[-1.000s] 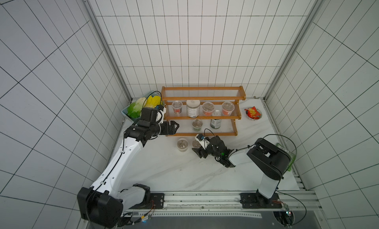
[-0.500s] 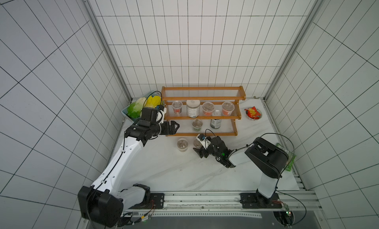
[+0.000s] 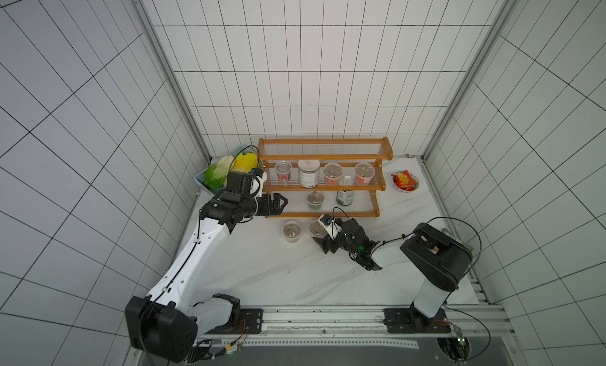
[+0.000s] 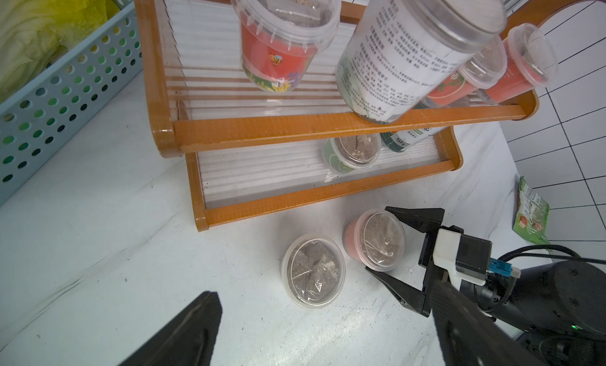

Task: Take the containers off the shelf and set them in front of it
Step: Place the container at the center of the board.

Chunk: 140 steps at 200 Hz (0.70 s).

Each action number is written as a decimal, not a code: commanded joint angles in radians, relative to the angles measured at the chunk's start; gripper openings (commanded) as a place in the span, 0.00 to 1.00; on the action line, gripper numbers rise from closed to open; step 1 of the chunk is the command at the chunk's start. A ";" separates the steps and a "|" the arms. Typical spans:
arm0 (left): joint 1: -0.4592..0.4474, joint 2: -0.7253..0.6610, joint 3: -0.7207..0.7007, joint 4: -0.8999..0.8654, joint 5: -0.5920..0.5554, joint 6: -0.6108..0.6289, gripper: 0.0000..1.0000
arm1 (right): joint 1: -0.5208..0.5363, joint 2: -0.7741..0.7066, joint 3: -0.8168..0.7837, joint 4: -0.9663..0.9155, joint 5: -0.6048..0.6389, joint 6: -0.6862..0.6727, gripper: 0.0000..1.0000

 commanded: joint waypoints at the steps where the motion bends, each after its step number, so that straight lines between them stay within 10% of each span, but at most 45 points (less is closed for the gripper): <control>1: 0.005 0.006 -0.001 0.029 0.012 0.014 0.98 | -0.015 -0.042 -0.032 -0.017 0.025 -0.005 0.91; 140: -0.002 0.024 0.012 0.030 0.013 0.027 0.98 | -0.017 -0.245 -0.148 -0.111 0.021 0.003 0.92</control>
